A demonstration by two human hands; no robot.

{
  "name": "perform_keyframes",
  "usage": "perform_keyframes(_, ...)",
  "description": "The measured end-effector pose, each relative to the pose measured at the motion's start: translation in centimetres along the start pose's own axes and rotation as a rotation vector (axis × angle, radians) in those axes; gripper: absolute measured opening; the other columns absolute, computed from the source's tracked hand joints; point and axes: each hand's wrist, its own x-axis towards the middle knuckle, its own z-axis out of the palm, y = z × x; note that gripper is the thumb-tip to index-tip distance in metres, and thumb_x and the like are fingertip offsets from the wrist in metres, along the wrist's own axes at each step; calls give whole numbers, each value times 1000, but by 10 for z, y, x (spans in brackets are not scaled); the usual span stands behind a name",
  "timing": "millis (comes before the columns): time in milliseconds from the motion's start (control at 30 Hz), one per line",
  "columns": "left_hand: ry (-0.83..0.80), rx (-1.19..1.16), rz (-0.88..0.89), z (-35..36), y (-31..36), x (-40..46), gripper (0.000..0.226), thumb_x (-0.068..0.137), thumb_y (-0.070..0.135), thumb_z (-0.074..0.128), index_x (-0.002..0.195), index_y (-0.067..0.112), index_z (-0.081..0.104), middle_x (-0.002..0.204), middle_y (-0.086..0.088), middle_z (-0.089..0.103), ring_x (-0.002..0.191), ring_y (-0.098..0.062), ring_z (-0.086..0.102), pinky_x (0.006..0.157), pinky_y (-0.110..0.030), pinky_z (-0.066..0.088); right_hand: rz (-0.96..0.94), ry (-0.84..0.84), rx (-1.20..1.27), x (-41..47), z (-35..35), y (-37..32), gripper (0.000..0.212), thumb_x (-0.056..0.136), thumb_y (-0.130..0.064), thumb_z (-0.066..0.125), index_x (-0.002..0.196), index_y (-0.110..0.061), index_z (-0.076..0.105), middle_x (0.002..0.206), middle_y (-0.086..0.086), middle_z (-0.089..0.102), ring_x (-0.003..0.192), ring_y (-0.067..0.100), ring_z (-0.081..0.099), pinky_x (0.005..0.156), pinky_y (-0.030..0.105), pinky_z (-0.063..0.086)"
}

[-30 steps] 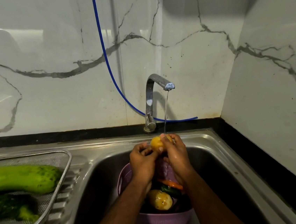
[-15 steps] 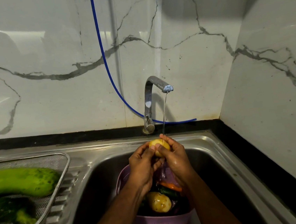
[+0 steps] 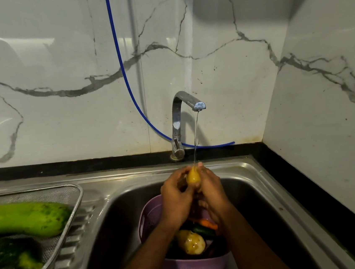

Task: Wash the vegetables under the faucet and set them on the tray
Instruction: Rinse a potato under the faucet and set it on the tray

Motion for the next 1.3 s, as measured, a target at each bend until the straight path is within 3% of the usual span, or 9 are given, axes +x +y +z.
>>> perform_keyframes(100,13,73,39,1,-5,-2,39,89,6,71,121,26,65,112,14,70,107,0,65,81,-12,54,15,-16,-90,1,-1,2,38,99,-61,51,121,-34,68,115,3,74,102,19,72,81,38,60)
perform_keyframes(233,76,76,-106,-2,-10,1,57,78,11,81,129,27,60,116,14,66,108,-3,63,82,-15,54,108,-38,140,0,-3,0,35,99,-52,57,125,-30,65,120,13,72,107,31,72,91,52,60)
perform_keyframes(367,80,-26,-191,-1,-6,1,44,81,20,80,122,25,66,112,8,72,105,-7,67,82,-17,54,252,-27,342,1,1,1,63,78,-60,76,124,-19,68,118,23,73,107,41,72,96,60,56)
perform_keyframes(533,46,-176,-339,-4,-3,3,35,86,31,73,120,30,68,111,8,74,105,-13,70,95,-40,57,80,-137,311,-3,1,-3,28,103,-31,55,126,-19,66,132,22,65,118,34,64,106,60,49)
perform_keyframes(767,-69,-342,-441,-9,3,0,30,90,24,70,118,12,67,103,-10,77,92,-27,76,83,-48,62,-26,-106,177,-12,4,-8,22,103,-34,54,118,-30,70,129,10,66,110,30,68,94,56,57)
perform_keyframes(867,-54,-281,-339,-5,2,-1,36,85,11,75,119,16,67,108,-3,76,100,-20,73,91,-48,59,7,-19,145,-12,4,-13,20,104,-36,55,116,-36,71,122,8,66,109,30,67,84,49,61)
perform_keyframes(1000,37,-9,-154,-5,-6,2,57,74,5,83,121,30,62,114,12,69,109,-4,64,91,-25,56,100,37,119,-17,6,-17,30,103,-47,55,126,-32,63,120,9,64,107,30,65,89,50,59)
perform_keyframes(1133,37,51,-102,-12,-11,2,63,76,0,81,130,25,59,123,8,67,115,-9,62,92,-29,58,62,-40,43,-22,4,-19,14,107,-34,51,108,-30,65,103,5,65,94,27,66,88,50,59)
perform_keyframes(1300,13,124,-36,-11,-14,0,64,79,-4,76,132,27,57,124,6,66,116,-11,64,94,-35,58,-11,-6,3,-25,5,-23,13,101,-29,63,110,-21,70,114,9,69,96,27,70,73,40,65)
